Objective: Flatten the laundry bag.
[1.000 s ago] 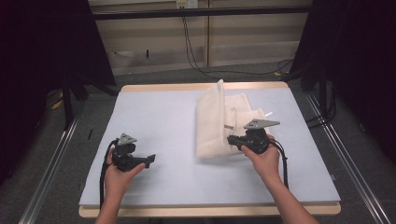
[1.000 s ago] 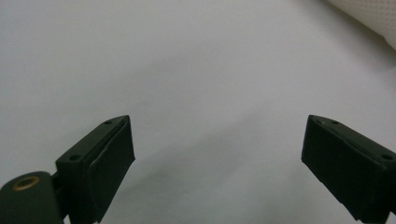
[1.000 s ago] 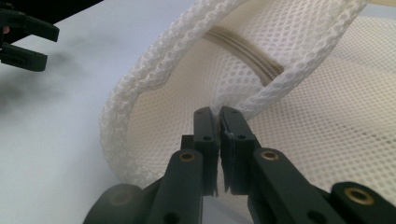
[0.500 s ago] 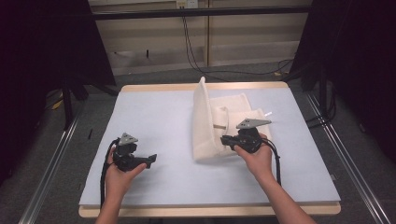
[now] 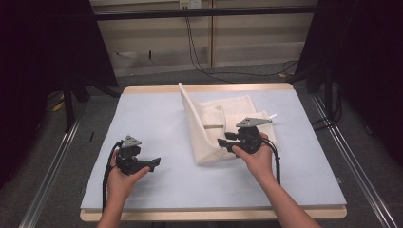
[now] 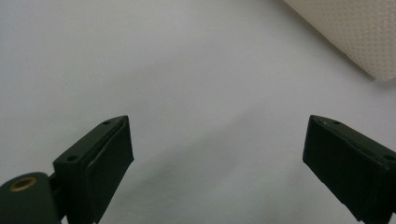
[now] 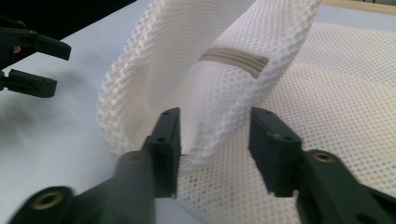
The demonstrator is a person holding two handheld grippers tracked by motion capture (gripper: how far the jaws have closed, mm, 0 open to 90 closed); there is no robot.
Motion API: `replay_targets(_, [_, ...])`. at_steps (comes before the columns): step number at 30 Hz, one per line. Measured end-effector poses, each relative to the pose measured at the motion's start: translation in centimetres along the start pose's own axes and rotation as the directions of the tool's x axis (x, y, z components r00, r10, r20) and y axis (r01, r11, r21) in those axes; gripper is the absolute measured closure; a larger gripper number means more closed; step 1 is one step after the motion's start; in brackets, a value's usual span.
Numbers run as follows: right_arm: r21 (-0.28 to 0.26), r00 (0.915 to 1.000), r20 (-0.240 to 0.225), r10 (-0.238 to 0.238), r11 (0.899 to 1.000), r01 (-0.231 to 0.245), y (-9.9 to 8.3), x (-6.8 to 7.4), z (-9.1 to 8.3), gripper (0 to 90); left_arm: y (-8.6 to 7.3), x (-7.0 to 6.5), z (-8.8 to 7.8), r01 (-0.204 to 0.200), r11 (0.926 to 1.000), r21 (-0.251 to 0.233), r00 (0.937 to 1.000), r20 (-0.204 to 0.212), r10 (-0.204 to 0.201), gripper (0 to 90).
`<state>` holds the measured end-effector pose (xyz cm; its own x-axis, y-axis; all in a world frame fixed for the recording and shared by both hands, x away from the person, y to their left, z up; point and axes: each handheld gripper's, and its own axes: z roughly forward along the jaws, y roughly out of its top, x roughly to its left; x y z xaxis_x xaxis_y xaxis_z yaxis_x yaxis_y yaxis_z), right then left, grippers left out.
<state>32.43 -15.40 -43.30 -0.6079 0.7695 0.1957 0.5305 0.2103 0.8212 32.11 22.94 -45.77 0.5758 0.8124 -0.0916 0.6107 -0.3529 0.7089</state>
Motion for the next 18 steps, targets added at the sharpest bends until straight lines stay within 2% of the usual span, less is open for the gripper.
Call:
replay_targets(2, [0.002, 1.0, 0.004, 0.003, 1.0, -0.003, 0.0, -0.3, -0.1, 46.2, 0.0, -0.1, 0.0, 0.0, 1.0, -0.001, 1.0, -0.001, 0.0, 8.2])
replay_targets(5, [0.008, 0.9998, -0.007, 0.02, 1.0, -0.02, 0.1, -0.5, -0.4, 34.7, 0.0, -0.3, 0.2, 0.013, 0.9998, -0.013, 0.9999, -0.005, -0.014, 7.9])
replay_targets(10, [0.021, 0.9988, -0.004, 0.049, 0.999, -0.048, 0.2, -1.0, -1.1, 22.8, 0.0, -0.3, 0.2, 0.006, 1.0, -0.002, 0.9999, 0.009, -0.006, 7.9])
replay_targets(18, [0.004, 0.999, 0.013, 0.042, 0.999, -0.042, 0.2, -1.8, -2.3, 18.9, 0.0, -0.2, 0.0, 0.003, 1.0, -0.003, 1.0, 0.001, -0.003, 7.9])
